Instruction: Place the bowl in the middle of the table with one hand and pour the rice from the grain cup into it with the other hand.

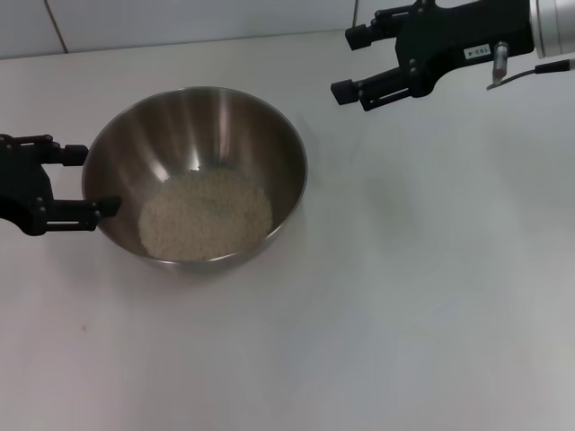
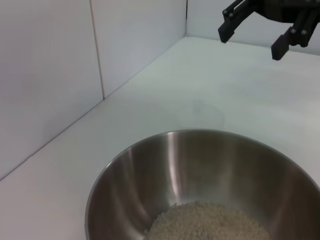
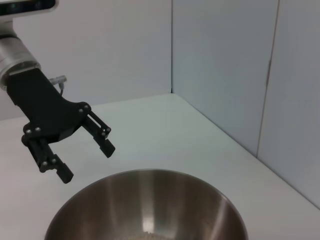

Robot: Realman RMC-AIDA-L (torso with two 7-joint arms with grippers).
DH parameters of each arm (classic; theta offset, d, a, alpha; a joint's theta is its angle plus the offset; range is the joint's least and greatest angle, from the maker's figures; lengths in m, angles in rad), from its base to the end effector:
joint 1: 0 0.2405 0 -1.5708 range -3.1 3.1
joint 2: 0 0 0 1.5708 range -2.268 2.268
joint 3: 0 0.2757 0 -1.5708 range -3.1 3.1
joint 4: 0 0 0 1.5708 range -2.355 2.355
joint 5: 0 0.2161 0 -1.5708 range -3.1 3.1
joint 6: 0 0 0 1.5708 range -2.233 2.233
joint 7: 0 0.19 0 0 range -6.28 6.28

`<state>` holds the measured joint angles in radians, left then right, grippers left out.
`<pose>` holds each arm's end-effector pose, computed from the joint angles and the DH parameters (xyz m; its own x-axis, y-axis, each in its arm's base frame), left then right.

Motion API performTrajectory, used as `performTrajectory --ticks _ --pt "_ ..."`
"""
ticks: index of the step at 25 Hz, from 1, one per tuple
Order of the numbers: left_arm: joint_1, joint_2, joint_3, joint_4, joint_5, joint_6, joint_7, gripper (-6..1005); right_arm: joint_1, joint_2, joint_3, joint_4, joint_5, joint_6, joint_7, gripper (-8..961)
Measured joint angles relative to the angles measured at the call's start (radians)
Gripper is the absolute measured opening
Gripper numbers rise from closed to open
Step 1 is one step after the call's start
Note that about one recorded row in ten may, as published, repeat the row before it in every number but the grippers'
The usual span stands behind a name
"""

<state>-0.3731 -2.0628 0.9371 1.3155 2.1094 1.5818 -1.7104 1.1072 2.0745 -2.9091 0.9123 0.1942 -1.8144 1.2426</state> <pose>-0.2489 0.3591 0.0196 0.9477 0.2550 0.1921 0.3091 -0.8834 -0.3523 0.1856 0.4363 0.0157 0.9421 -0.1499 -0.2999 -0.2357 -0.9323 -0.2744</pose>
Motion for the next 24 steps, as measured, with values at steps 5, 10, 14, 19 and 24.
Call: performTrajectory --ticks 5,10,14,19,24 --pt "-0.001 -0.002 0.000 -0.001 0.000 0.000 0.000 796 0.001 0.002 0.001 -0.015 -0.011 0.005 0.000 838" --pt "-0.001 -0.002 0.000 -0.001 0.000 0.000 0.000 796 0.005 0.002 0.002 -0.025 -0.014 0.009 0.001 838" --pt "-0.001 -0.002 0.000 -0.001 0.000 -0.001 0.000 796 0.011 0.002 0.002 -0.035 -0.015 0.013 0.000 838" --pt "-0.001 -0.002 0.000 -0.001 0.000 -0.003 0.001 796 0.013 0.002 0.002 -0.051 -0.015 0.028 -0.002 838" --pt "-0.002 -0.001 0.000 -0.001 0.000 -0.005 0.002 796 0.020 0.002 0.002 -0.054 -0.026 0.034 -0.002 838"
